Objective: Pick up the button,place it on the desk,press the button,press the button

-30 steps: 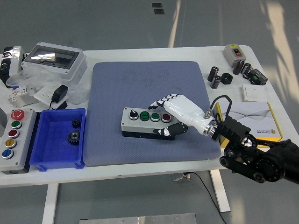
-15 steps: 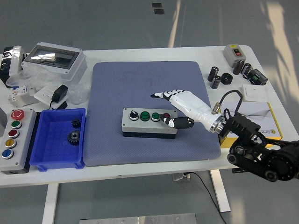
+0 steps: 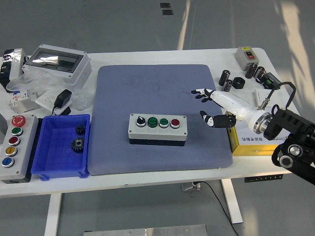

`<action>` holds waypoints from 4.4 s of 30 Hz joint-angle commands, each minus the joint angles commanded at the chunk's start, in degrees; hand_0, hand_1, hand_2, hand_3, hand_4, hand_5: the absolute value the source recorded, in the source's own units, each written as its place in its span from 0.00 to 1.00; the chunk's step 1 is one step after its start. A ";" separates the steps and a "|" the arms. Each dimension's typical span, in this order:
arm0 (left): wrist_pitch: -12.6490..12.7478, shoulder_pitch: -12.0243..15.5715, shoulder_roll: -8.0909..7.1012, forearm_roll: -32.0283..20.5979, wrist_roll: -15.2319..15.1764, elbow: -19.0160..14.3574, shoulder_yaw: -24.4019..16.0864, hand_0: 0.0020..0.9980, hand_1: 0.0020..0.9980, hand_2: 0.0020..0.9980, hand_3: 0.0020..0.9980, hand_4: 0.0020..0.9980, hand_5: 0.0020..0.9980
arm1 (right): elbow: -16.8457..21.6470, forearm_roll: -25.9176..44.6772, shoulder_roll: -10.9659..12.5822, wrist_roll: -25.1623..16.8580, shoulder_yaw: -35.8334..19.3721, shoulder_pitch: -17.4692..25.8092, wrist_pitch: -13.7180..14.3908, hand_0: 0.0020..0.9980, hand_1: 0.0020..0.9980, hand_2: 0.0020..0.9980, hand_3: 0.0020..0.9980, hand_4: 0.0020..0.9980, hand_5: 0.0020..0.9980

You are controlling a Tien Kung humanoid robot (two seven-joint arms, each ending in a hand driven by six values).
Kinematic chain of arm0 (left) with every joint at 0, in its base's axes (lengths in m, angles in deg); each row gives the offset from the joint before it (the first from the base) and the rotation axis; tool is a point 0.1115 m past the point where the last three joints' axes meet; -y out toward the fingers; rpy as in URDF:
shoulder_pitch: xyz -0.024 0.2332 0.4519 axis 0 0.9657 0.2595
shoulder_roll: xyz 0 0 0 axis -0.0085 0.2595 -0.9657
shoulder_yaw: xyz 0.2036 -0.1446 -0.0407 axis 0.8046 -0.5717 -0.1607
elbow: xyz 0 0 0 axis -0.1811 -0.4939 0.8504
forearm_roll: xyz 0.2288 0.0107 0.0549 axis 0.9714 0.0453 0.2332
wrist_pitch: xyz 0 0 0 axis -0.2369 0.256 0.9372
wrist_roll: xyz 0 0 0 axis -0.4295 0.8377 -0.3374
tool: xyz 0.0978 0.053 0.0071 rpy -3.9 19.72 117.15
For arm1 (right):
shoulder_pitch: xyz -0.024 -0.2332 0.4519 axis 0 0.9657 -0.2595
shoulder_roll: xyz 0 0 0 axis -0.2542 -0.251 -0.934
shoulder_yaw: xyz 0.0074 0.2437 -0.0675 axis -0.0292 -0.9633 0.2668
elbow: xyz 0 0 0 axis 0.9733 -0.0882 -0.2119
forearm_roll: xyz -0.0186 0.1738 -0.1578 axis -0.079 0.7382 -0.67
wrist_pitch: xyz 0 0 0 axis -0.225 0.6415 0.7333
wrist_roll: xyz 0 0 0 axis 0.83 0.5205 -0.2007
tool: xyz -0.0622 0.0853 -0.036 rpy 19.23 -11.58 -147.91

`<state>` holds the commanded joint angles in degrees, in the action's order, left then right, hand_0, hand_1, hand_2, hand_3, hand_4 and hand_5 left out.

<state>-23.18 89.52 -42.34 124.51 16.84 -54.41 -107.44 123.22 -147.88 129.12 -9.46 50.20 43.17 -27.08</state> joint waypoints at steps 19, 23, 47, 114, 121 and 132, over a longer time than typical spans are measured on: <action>0.12 0.02 -0.09 -0.17 0.34 0.00 0.10 0.63 0.60 0.55 0.59 0.61 0.20 | -0.54 12.25 -4.06 12.99 -0.24 -7.15 -18.56 0.02 0.13 0.24 0.93 0.26 0.00; 0.09 -0.09 -0.13 -0.15 0.33 0.00 0.12 0.63 0.60 0.55 0.59 0.61 0.20 | -2.15 12.19 -5.01 12.86 0.47 -7.90 -17.92 0.02 0.13 0.24 0.93 0.26 0.00; 0.05 -0.28 -0.12 -0.14 0.27 0.00 0.13 0.63 0.60 0.55 0.59 0.61 0.20 | -7.42 14.07 -7.22 12.13 4.79 -8.31 -17.04 0.00 0.09 0.19 0.84 0.25 0.00; 0.21 0.55 0.51 -1.42 0.12 0.00 1.10 0.63 0.60 0.55 0.59 0.61 0.20 | -6.43 5.39 -10.83 1.60 -14.28 5.41 -6.33 0.01 0.08 0.18 0.77 0.35 0.00; 0.25 0.87 0.68 -1.71 -0.08 0.00 1.24 0.63 0.60 0.55 0.59 0.61 0.20 | -6.25 8.15 -13.90 -7.38 -23.49 14.12 4.26 0.01 0.08 0.18 0.76 0.36 0.00; 0.15 1.05 0.91 -2.33 -0.44 0.00 1.79 0.63 0.59 0.55 0.59 0.61 0.20 | -8.94 15.16 -19.55 -18.49 -33.18 22.69 14.80 0.02 0.12 0.27 0.71 0.34 0.02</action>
<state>-23.03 90.58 -41.43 122.19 16.40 -54.41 -105.65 114.28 -132.71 109.56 -27.95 17.02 65.86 -12.28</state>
